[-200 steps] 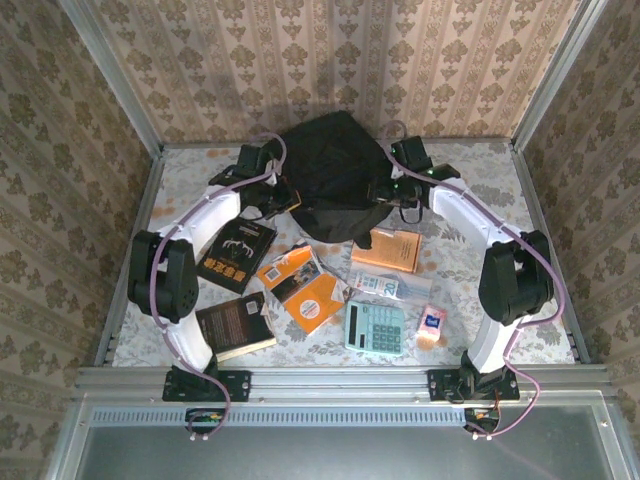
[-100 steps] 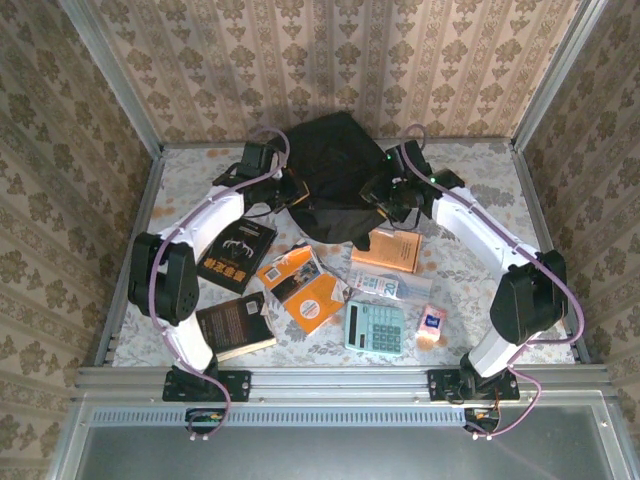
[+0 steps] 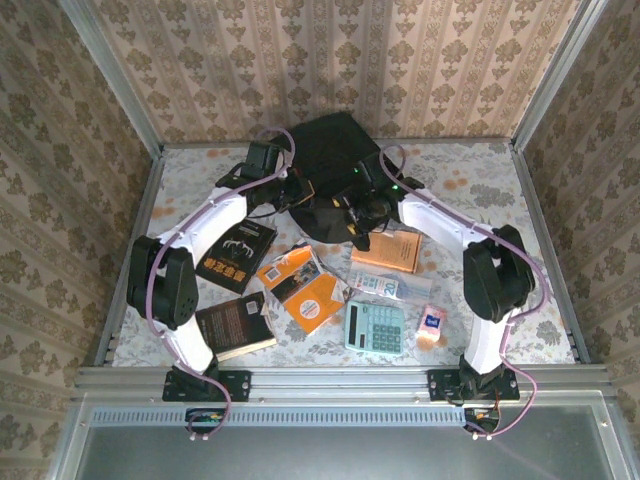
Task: Pack the student bag
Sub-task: Unzip the student bag at the top-center of the table.
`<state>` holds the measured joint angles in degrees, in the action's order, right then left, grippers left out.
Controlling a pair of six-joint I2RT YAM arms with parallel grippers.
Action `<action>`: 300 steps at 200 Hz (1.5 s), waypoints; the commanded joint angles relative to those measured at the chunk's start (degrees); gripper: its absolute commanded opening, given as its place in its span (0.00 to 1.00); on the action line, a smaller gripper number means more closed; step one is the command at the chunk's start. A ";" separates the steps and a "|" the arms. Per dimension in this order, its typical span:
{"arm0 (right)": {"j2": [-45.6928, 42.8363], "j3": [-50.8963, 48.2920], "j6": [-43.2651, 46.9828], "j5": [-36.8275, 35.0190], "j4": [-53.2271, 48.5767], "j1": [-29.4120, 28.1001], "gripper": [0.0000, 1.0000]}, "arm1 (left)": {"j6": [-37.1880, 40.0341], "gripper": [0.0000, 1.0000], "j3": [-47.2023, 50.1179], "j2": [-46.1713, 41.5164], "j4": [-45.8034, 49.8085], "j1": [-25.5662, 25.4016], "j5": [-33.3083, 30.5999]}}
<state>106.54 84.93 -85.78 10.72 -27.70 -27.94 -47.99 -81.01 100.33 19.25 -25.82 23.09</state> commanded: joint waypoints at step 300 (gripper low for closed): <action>-4.32 2.36 31.74 -6.16 -3.84 7.81 0.00 | 14.71 0.00 -0.30 -0.80 6.68 7.69 -14.32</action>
<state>104.29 87.74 -58.96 2.02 -36.99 -20.69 -35.03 -80.49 100.31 24.93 -18.37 7.44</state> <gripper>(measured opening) 0.091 0.043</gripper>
